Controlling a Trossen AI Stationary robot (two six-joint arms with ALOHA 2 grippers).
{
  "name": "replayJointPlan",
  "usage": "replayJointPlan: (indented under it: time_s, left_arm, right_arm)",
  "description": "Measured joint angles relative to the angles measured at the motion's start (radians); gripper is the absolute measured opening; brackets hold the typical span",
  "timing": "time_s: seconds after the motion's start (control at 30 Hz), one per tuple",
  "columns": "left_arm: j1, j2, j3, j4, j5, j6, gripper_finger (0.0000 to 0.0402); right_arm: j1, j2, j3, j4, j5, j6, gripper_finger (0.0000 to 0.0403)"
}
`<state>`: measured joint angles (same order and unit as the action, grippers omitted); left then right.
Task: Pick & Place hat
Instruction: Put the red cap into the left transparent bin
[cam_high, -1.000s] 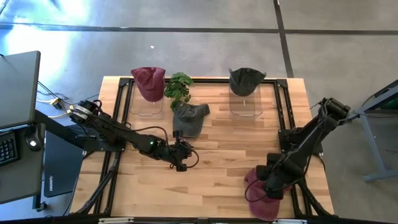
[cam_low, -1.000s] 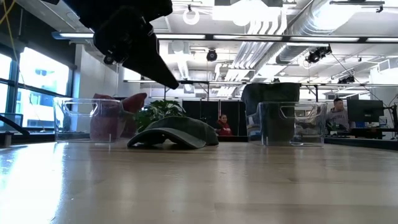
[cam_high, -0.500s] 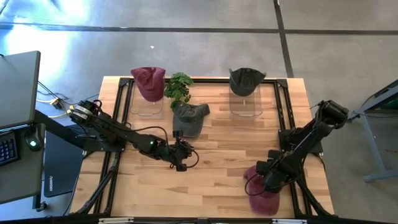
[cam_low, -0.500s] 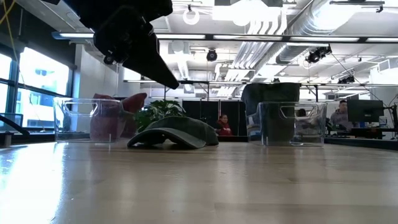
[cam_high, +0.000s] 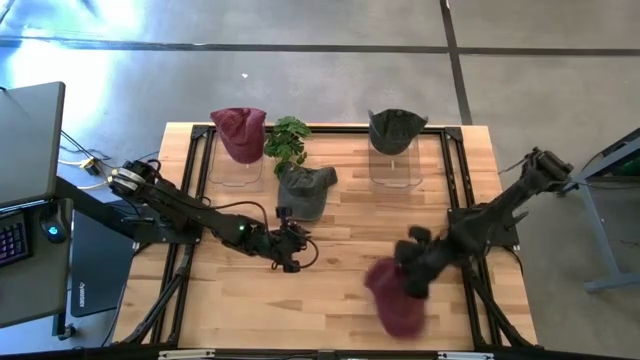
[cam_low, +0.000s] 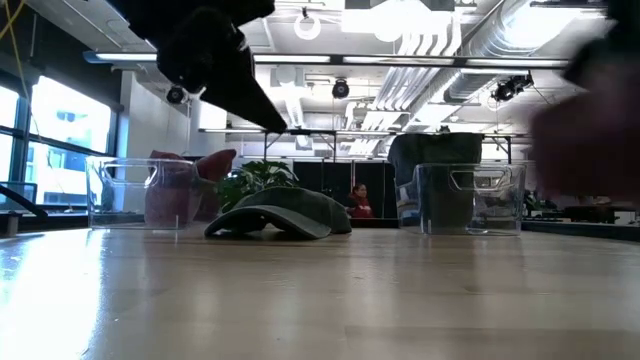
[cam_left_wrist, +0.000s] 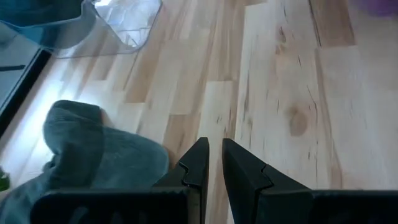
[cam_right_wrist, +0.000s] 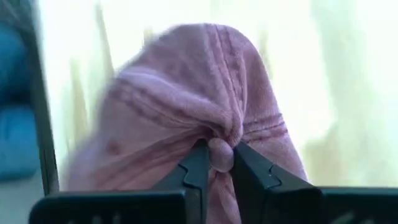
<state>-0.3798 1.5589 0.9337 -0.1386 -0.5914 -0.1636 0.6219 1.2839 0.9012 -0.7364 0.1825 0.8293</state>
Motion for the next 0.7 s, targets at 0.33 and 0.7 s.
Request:
replayJointPlan:
  time_s: [0.33,0.7]
  left_arm:
    - [-0.033,-0.155,0.002,-0.199,-0.116,-0.078,0.0039]
    - [-0.092,-0.127,0.0,-0.156,0.009,-0.065,0.0039]
  right_arm:
    - [-0.204,-0.01,0.138,0.196,0.318,-0.592,0.0042]
    - [-0.102,0.358,-0.175,0.794,0.023,-0.657,0.0057]
